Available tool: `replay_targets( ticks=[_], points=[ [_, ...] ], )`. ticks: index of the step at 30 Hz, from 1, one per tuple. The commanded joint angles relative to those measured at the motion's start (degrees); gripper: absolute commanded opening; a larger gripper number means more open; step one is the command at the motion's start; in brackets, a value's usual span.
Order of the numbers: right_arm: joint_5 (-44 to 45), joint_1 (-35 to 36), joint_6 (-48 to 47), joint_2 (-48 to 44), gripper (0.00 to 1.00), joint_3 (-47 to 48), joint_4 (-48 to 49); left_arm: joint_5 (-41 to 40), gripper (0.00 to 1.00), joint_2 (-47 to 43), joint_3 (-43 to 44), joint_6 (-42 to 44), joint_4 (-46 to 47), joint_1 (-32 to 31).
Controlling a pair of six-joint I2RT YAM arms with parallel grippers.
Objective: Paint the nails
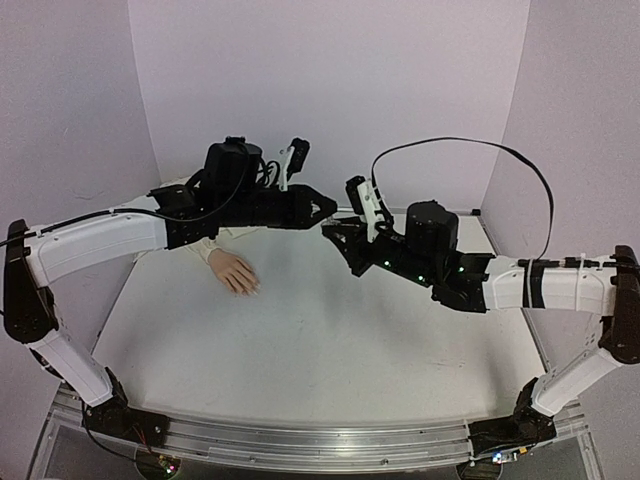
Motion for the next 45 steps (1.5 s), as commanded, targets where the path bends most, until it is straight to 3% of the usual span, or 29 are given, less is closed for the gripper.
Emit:
replay_targets(
  ticks=[1,7,11,13,19,24,32,37,45],
  points=[
    [-0.85,-2.13,-1.01,-0.67,0.00,0.62,5.86,3.67,0.30,-2.27,2.17,1.36,-0.59,-1.30],
    [-12.97,-3.15,-0.30,-3.12,0.00,-0.98,5.52,4.06,0.82,-4.69,2.29,3.44,-6.83,-1.22],
    [-17.70,-3.59,-0.28,-4.08,0.00,-0.65,2.34,2.84,0.89,-7.83,1.72,3.61,-10.52,-0.38],
    [-19.54,-3.60,-0.67,-4.57,0.00,-0.66,0.61,3.22,0.89,-8.02,3.80,3.19,-14.31,0.24],
    [-23.65,-3.62,-2.28,-4.69,0.00,0.67,-3.77,4.52,0.72,-4.96,11.49,3.46,-28.26,0.58],
    [-24.24,-3.62,-3.00,-3.71,0.00,1.72,-5.08,5.22,0.70,-5.73,11.41,3.44,-28.46,0.63],
    [-24.95,-3.60,-2.82,-3.93,0.00,1.85,-4.61,7.61,0.77,-2.70,12.31,0.88,-29.05,1.51],
    [-25.20,-3.66,-2.99,-4.14,0.00,1.77,-4.42,12.95,0.69,0.06,14.04,-0.50,-29.05,2.77],
    [-25.63,-3.66,-3.29,-4.22,0.00,1.59,-4.29,13.65,0.52,0.60,14.37,-0.95,-27.72,3.19]
  ],
)
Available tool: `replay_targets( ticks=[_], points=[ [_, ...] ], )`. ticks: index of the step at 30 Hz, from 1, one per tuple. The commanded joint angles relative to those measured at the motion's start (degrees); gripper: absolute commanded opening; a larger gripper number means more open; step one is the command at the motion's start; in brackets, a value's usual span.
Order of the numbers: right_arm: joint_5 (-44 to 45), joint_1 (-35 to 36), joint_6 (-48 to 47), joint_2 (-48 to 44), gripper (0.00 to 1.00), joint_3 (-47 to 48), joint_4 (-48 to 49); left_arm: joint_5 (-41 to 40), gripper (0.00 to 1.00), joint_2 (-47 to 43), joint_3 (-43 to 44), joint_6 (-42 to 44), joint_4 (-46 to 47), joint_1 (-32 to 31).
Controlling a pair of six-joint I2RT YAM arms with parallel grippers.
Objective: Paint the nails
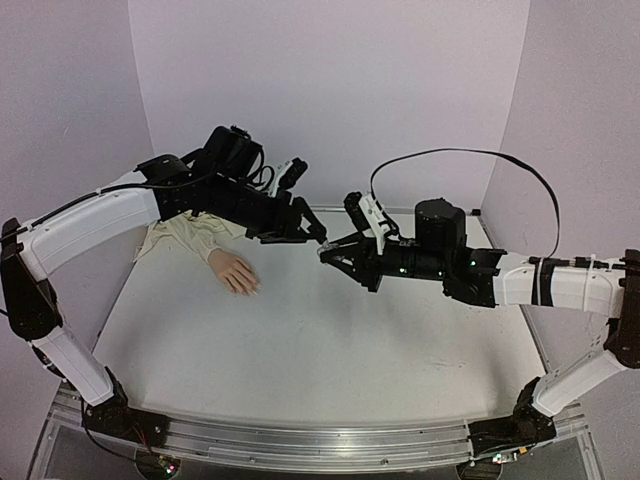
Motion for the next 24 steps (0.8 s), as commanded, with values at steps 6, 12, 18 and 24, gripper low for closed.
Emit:
replay_targets(
  ticks=[6,12,18,24],
  points=[
    [-1.75,-0.21,-0.79,-1.12,0.00,2.82,3.28,3.38,0.40,-0.26,3.07,-0.60,3.38,0.21],
    [-2.03,-0.21,-0.64,-0.79,0.00,2.99,3.29,3.34,0.33,-0.54,2.92,-0.51,3.86,0.19],
    [-2.10,-0.27,-0.69,-0.66,0.00,3.12,3.26,3.71,0.25,-0.11,2.88,-0.52,3.92,0.21],
    [-1.88,-0.23,-0.64,-0.57,0.00,3.25,3.27,3.83,0.16,0.01,3.11,-0.52,4.04,0.21]
  ],
)
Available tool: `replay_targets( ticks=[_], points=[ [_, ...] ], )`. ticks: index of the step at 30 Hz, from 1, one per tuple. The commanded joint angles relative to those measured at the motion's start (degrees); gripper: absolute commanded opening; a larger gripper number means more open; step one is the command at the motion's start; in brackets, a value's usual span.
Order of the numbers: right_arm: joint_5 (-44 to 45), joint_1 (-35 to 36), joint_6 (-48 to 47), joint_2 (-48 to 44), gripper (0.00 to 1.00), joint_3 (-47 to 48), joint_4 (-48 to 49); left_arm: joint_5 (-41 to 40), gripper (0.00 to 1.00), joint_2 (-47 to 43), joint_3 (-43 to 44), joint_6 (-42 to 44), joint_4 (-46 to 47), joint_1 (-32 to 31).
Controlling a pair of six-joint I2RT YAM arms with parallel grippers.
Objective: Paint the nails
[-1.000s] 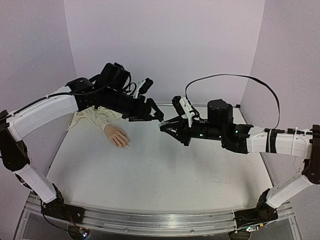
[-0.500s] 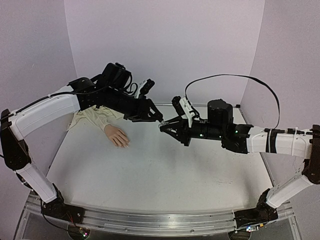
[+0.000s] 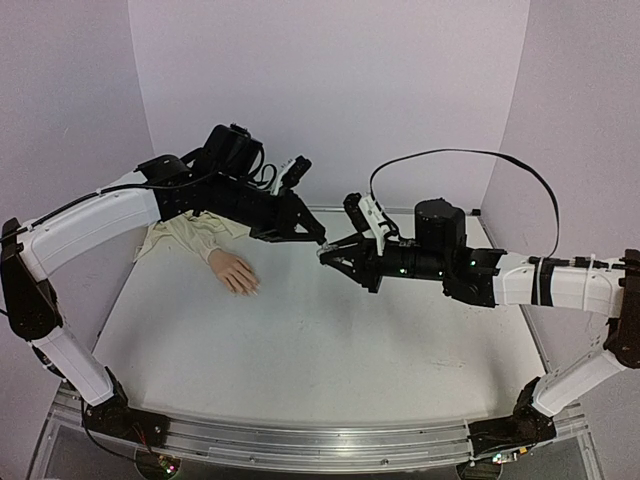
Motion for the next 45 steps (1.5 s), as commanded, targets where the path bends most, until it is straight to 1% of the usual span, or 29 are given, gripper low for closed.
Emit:
replay_targets(
  ticks=[1,4,8,16,26,34,45],
  points=[
    [-0.70,-0.19,-0.38,-0.59,0.00,3.25,3.42,0.64,0.15,0.01,3.10,0.60,2.28,0.21],
    [-0.25,-0.24,-0.43,-0.50,0.00,3.21,3.49,0.57,0.12,0.03,3.25,0.76,2.29,0.21],
    [-0.18,-0.25,-0.40,-0.47,0.00,2.87,3.82,-0.81,0.05,-0.77,3.10,1.04,2.28,0.21],
    [-0.29,-0.21,-0.30,-0.83,0.00,1.88,4.94,-2.57,0.00,-1.86,3.21,1.39,2.28,0.25],
    [-0.28,-0.27,-0.30,-0.77,0.00,1.59,5.24,-4.18,0.00,-3.57,2.94,1.48,2.60,0.21],
    [-0.20,-0.26,-0.25,-1.00,0.00,1.55,5.80,-3.57,0.00,-3.40,2.44,1.30,3.25,0.25],
    [-0.21,-0.26,-0.25,-1.59,0.00,0.69,6.80,-6.83,0.00,-4.75,1.67,1.82,3.14,0.62]
  ],
)
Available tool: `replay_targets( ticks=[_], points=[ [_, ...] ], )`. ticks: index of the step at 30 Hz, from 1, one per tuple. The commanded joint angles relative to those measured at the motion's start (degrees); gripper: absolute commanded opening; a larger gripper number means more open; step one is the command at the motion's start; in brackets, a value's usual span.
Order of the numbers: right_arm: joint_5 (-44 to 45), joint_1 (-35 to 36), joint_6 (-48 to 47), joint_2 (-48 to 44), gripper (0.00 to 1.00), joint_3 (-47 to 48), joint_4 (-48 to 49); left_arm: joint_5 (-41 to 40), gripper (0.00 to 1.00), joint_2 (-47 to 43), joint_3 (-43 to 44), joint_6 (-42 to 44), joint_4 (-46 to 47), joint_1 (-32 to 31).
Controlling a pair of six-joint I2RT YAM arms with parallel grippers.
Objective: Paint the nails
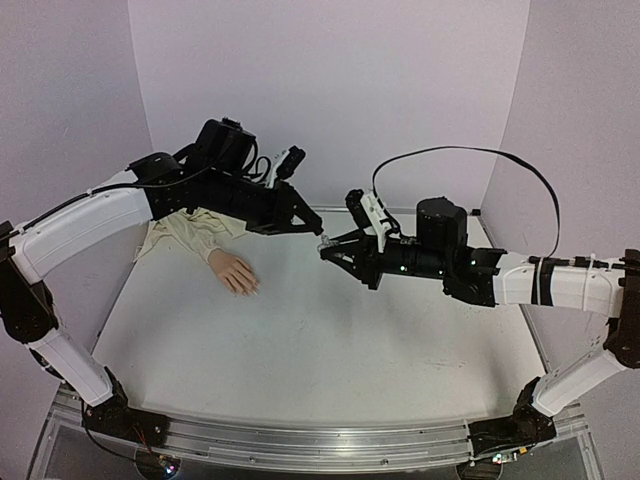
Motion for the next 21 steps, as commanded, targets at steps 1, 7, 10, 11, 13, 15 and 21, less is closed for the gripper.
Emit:
replay_targets(
  ticks=[1,7,10,11,13,15,21],
  points=[
    [-0.88,-0.01,-0.21,-1.76,0.00,0.63,5.37,-3.12,0.00,-3.18,1.57,1.46,1.89,0.76],
    [-0.59,0.04,-0.20,-1.94,0.00,0.53,5.75,-3.84,0.00,-3.60,1.40,1.83,1.43,0.85],
    [-0.50,0.06,-0.14,-1.94,0.00,0.44,5.82,-4.47,0.00,-3.96,1.25,2.07,1.03,0.91],
    [-0.54,0.02,-0.12,-1.95,0.00,0.44,5.96,-4.45,0.00,-4.09,1.14,2.09,1.01,0.98],
    [-0.66,0.00,-0.04,-1.89,0.00,0.36,6.09,-4.25,0.00,-4.07,1.25,2.10,0.91,1.10],
    [-0.67,0.00,0.06,-1.82,0.00,0.36,6.27,-4.01,0.00,-4.06,1.36,2.20,0.88,1.11],
    [0.33,-0.01,0.24,-2.07,0.00,-0.22,6.48,-4.52,0.00,-5.09,1.23,2.39,0.83,1.19]
  ],
)
